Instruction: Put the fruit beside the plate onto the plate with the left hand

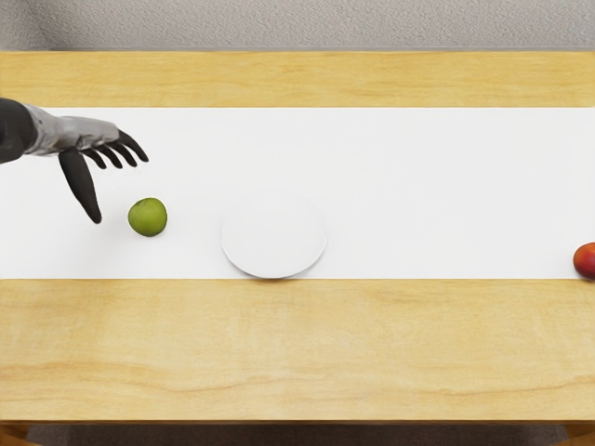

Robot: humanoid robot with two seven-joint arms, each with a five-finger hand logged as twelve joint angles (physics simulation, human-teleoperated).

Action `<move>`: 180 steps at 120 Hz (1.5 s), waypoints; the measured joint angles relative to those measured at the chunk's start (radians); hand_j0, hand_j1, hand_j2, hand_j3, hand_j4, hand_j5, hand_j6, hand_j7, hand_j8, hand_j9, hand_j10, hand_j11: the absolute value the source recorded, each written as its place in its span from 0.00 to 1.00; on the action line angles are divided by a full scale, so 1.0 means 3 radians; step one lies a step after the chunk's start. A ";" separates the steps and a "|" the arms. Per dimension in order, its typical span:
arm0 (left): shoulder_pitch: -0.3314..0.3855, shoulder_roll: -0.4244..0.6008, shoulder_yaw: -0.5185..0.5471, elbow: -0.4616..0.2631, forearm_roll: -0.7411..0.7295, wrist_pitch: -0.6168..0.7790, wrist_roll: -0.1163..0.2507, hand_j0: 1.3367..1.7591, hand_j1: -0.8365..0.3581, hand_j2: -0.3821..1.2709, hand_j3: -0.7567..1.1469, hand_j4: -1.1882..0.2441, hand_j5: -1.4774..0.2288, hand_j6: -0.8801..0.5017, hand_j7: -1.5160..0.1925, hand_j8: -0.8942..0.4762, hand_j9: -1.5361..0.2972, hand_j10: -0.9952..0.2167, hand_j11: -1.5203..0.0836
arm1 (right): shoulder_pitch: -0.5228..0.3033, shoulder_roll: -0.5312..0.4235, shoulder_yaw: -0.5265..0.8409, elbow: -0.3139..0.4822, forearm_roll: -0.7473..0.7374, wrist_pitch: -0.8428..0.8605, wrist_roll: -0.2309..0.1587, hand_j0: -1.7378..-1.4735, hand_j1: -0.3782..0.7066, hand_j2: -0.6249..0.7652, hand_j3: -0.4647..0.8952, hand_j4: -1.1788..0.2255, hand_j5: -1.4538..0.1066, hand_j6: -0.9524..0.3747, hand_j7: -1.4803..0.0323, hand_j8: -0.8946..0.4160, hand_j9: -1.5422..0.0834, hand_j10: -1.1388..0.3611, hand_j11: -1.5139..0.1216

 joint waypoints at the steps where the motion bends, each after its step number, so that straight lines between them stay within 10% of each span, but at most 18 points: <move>1: 0.0000 0.0001 -0.0002 0.0000 -0.0001 -0.0001 0.0000 0.76 0.74 0.27 0.40 0.65 0.67 0.46 0.70 0.47 0.66 0.61 0.74 | 0.0000 0.0000 0.0000 0.0000 0.0000 0.0000 0.0000 0.30 0.07 0.44 0.34 0.81 0.90 0.69 0.95 0.66 0.92 0.74 0.90; 30: -0.0010 -0.0053 -0.0017 -0.0027 0.0108 -0.0017 0.0000 0.76 0.74 0.26 0.40 0.65 0.68 0.45 0.70 0.47 0.66 0.61 0.75 | 0.0009 0.0000 -0.0003 0.0000 0.0000 0.0000 -0.0011 0.30 0.07 0.44 0.34 0.81 0.90 0.69 0.95 0.66 0.92 0.74 0.90; 80: 0.0385 -0.0631 0.0242 -0.0420 0.1919 0.0764 0.0000 0.76 0.74 0.26 0.40 0.65 0.67 0.45 0.70 0.47 0.66 0.61 0.74 | 0.0015 0.0000 -0.0001 0.0000 0.0000 0.0000 -0.0016 0.30 0.07 0.44 0.34 0.81 0.90 0.69 0.95 0.66 0.92 0.74 0.90; 180: 0.0597 -0.0836 0.0584 0.0024 0.2078 0.0940 0.0000 0.76 0.74 0.26 0.40 0.65 0.67 0.45 0.69 0.46 0.66 0.61 0.74 | 0.0012 0.0000 0.0000 0.0000 0.0000 0.0000 -0.0016 0.30 0.07 0.44 0.34 0.81 0.90 0.69 0.95 0.65 0.92 0.74 0.90</move>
